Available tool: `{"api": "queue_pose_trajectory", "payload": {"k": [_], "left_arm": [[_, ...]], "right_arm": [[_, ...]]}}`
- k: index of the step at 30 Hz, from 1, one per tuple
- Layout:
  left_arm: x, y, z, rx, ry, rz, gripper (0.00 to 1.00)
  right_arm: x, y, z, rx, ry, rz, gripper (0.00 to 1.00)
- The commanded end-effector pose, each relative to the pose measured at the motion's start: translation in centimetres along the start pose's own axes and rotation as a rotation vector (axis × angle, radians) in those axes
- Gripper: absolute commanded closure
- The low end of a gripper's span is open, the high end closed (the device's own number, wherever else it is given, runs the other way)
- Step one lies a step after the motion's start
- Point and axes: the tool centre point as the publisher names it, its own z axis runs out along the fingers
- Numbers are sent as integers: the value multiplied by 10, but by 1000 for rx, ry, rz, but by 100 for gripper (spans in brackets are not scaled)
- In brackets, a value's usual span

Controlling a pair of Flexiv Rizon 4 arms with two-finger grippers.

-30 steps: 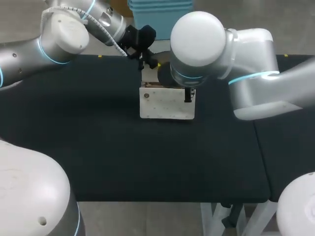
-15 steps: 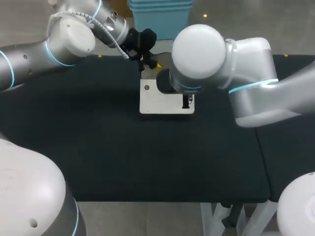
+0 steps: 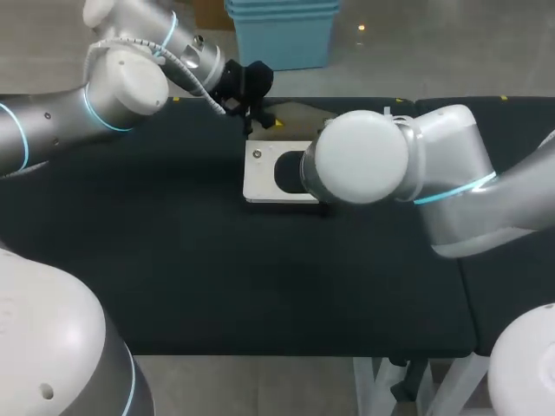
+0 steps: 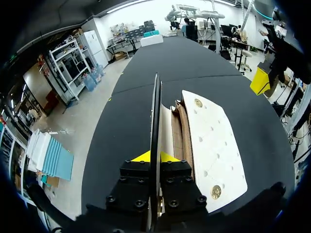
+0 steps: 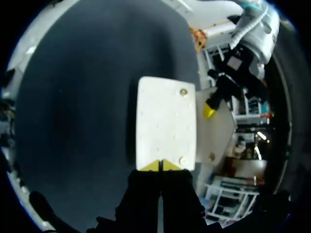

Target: Pick up the bag, open it, inspect its contents, close it, and place it on the opposite side

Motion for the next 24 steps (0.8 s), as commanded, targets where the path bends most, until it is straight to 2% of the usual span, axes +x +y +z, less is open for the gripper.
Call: {"api": "queue_pose_trajectory", "payload": {"k": [1, 7, 11, 14, 21, 24], "left_arm": [[-1, 0, 1, 2, 1, 1, 100], [-1, 0, 1, 2, 1, 1, 100], [-2, 8, 8, -29, -36, 35, 100], [-5, 12, 10, -49, -66, 67, 100], [-15, 17, 13, -52, -111, 101, 100], [-17, 18, 16, -52, -121, 119, 100]], "right_arm": [[1, -3, 0, -9, -5, 0, 100], [3, -1, 5, -21, 1, -3, 100], [20, 3, 20, -31, 15, -3, 100], [31, 3, 23, -41, 26, 5, 100], [42, 6, 31, -56, 49, 14, 100], [45, 9, 34, -62, 54, 7, 88]]}}
